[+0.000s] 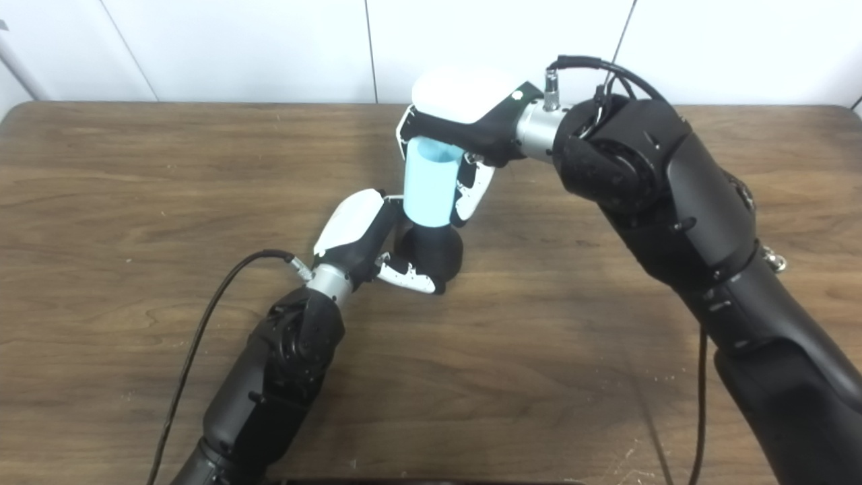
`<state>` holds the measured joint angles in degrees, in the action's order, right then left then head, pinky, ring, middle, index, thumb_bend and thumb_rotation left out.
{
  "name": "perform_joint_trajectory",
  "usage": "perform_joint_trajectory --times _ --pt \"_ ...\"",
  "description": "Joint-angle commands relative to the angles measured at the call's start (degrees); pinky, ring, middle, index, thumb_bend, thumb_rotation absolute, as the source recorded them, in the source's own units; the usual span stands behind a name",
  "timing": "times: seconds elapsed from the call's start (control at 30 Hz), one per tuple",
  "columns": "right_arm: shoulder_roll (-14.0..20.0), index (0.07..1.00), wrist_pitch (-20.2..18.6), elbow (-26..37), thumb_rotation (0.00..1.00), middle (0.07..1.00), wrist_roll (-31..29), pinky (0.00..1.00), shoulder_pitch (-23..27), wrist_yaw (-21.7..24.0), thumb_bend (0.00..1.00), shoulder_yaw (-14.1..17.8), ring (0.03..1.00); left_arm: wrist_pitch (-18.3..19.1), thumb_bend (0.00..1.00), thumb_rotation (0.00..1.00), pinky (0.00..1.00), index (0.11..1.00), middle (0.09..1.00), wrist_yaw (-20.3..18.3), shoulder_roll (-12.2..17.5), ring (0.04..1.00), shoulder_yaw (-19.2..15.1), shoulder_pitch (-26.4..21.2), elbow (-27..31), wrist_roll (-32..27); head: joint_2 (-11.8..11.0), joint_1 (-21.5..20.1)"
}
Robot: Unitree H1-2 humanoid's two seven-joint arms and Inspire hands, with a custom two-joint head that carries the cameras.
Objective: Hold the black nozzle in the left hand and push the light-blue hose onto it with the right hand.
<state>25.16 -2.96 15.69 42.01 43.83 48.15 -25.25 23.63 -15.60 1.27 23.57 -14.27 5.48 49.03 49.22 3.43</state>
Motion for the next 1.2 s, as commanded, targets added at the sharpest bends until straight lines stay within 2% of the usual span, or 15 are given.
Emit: perform_joint_trajectory --times 0.0,0.2,0.5,0.73,0.93,1.03,1.17 --pt "0.22 0.502 -0.33 0.37 0.00 0.487 0.47 0.32 -0.43 0.95 0.50 -0.52 0.432 3.26 0.52 0.04 1.00 0.483 0.650 -5.90 1.02 0.794 0.89 3.70 -4.26 -0.48 0.07 -0.01" --pt "0.15 0.510 -0.42 2.48 0.00 0.480 1.16 0.32 -0.49 1.37 0.50 -1.12 0.427 3.27 0.52 0.04 1.00 0.483 0.692 -6.01 0.67 0.821 0.67 3.64 -4.62 -0.34 0.21 -0.23" --pt "1.11 0.505 5.10 3.43 0.00 0.491 3.96 0.33 0.47 0.17 0.50 -2.66 0.408 3.26 0.52 0.04 1.00 0.482 0.694 -6.07 0.95 0.817 0.63 3.49 -4.68 -0.71 0.25 -0.49" --pt "2.00 0.509 8.48 2.76 0.00 0.480 4.69 0.36 2.01 0.41 0.50 -2.32 0.407 3.26 0.52 0.04 1.00 0.482 0.724 -5.98 0.82 0.823 0.60 3.48 -4.90 -0.90 0.20 -0.64" --pt "2.39 0.521 10.00 2.30 0.00 0.479 4.79 0.34 2.60 0.56 0.50 -2.06 0.399 3.26 0.52 0.04 1.00 0.482 0.709 -6.17 0.93 0.812 0.56 3.39 -4.91 -1.02 0.24 -0.67" --pt "2.40 0.520 10.54 1.93 0.00 0.477 5.09 0.36 2.74 0.47 0.50 -2.11 0.404 3.27 0.52 0.04 1.00 0.482 0.717 -6.30 0.91 0.817 0.52 3.38 -4.93 -0.96 0.24 -0.67" --pt "1.74 0.515 10.14 1.53 0.00 0.475 5.67 0.36 2.28 0.38 0.50 -2.02 0.412 3.27 0.52 0.04 1.00 0.482 0.712 -6.52 1.05 0.816 0.43 3.49 -4.66 -1.07 0.24 -0.67"
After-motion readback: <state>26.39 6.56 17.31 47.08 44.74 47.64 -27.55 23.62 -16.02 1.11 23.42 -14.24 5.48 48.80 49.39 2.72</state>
